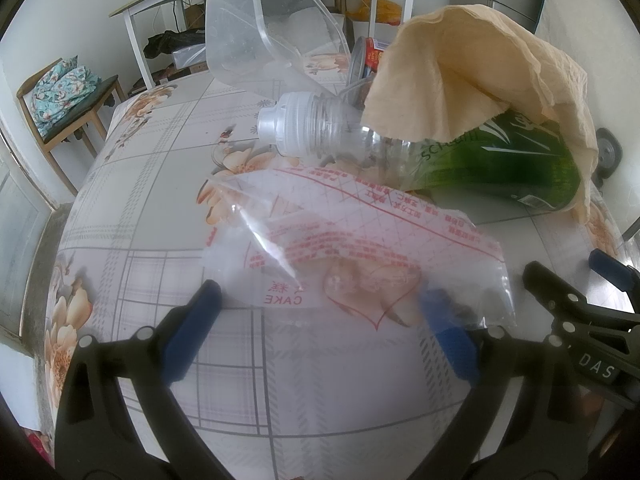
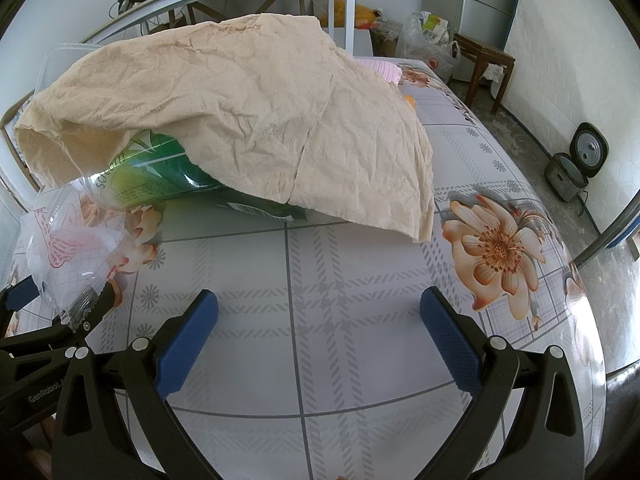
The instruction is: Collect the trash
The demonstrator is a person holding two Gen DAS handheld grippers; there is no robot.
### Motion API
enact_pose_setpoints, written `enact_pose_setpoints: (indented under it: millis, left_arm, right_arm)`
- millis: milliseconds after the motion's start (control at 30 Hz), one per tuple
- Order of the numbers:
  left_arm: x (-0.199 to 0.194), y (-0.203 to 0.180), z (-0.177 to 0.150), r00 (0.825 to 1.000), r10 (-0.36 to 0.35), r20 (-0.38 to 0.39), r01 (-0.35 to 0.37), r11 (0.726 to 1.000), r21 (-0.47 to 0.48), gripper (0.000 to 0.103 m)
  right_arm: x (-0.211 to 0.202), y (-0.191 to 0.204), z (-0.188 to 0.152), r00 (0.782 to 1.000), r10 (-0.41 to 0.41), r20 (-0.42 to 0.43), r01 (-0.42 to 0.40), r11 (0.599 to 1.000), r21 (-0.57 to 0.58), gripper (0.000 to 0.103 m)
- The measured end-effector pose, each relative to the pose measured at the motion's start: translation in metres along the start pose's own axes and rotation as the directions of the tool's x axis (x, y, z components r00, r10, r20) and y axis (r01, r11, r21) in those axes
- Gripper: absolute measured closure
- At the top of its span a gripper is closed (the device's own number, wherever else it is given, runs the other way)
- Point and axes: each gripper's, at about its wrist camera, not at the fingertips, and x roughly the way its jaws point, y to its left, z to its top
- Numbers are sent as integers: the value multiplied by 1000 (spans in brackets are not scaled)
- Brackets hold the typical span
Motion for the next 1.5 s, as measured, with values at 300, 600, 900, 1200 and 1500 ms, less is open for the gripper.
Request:
enact_pose_setpoints:
  millis: [300,600,900,1200,1500]
  left_arm:
    - [-5,-1,-2,1000,-8,-1,8,1000,8,8]
    - [-15,2,-16,999,-46,-2,46,997,58,8]
    - [-18,6,-24,998,-70,-2,70,994,89,8]
    - [-22,9,-26,995,-97,7,97,993,67,8]
    - [-21,16,-26,994,-113,8,113,992,49,8]
  right_arm:
    - [0,0,0,1000,2,0,-2,1000,1,5]
    - [-1,-6,-2,1000,6,-1,-6,1000,-9,5]
    - [-4,-9,-6,1000,5,-3,-5,1000,-6,5]
    - [-4,-8,-6,1000,5,-3,-5,1000,-6,5]
    - [-4,-9,-6,1000,5,-3,-5,1000,-6,5]
